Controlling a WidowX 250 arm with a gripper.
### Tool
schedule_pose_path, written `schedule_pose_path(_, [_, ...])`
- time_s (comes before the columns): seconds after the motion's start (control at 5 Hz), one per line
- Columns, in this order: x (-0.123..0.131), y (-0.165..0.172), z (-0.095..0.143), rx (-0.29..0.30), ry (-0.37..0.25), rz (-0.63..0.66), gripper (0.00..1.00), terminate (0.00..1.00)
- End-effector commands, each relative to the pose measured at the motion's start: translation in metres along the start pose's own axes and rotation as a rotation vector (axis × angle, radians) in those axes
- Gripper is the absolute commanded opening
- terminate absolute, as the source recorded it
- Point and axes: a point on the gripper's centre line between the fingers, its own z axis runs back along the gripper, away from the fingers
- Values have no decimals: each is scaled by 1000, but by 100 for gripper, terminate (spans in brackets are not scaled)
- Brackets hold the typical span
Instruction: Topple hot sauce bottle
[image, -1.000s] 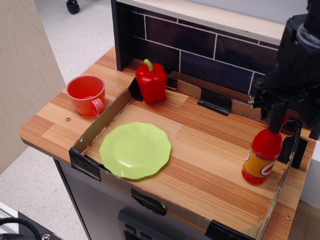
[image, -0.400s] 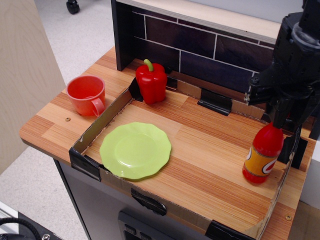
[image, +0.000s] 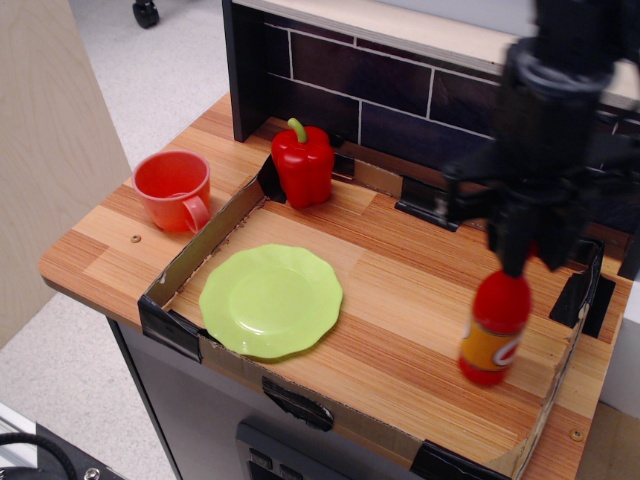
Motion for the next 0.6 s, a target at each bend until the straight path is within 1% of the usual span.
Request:
schedule_pose_path(0.0, [10, 18, 10, 52, 314, -59, 0, 0])
schedule_pose_path(0.2, [15, 18, -4, 91, 388, -62, 0, 0])
schedule_pose_path(0.4, [19, 13, -21, 141, 276, -149, 0, 0])
